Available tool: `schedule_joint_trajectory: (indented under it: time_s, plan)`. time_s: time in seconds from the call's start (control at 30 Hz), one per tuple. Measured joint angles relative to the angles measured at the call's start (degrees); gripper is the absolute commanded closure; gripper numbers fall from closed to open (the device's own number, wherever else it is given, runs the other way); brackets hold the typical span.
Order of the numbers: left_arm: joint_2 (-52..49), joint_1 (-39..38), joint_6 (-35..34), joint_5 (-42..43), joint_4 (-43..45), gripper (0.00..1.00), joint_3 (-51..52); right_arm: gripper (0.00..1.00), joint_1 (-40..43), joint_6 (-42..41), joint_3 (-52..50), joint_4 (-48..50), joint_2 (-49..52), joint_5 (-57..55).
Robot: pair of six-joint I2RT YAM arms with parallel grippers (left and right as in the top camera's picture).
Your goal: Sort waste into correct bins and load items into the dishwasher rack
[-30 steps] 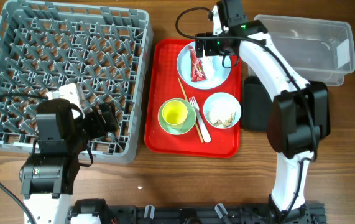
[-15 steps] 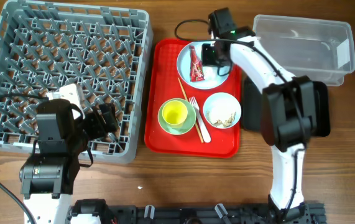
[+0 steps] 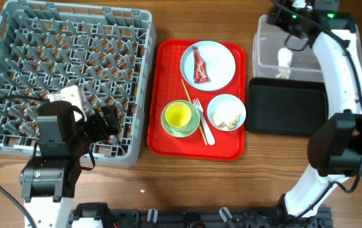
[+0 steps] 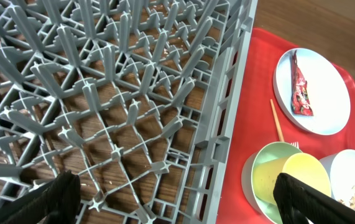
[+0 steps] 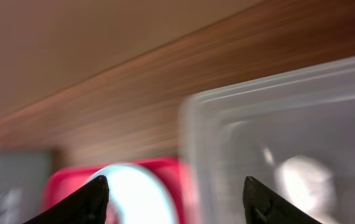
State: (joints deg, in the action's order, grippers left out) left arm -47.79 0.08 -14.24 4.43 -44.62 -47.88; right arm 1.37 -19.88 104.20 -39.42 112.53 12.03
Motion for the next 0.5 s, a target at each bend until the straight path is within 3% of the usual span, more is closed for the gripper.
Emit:
schedule_joint_trajectory:
  time_s: [0.13, 0.27, 0.5]
  plan:
    - [0.0, 0.0, 0.0, 0.0, -0.2, 0.00, 0.0, 0.26, -9.1, 5.9, -0.7, -2.6, 0.0, 4.1]
    - [0.0, 0.0, 0.0, 0.0, -0.2, 0.00, 0.0, 0.26, -19.5, 9.1, -3.5, -3.2, 1.9, -4.4]
    - [0.0, 0.0, 0.0, 0.0, -1.7, 0.00, 0.0, 0.30, -24.6, 4.0, -4.1, -1.6, 13.2, -9.3]
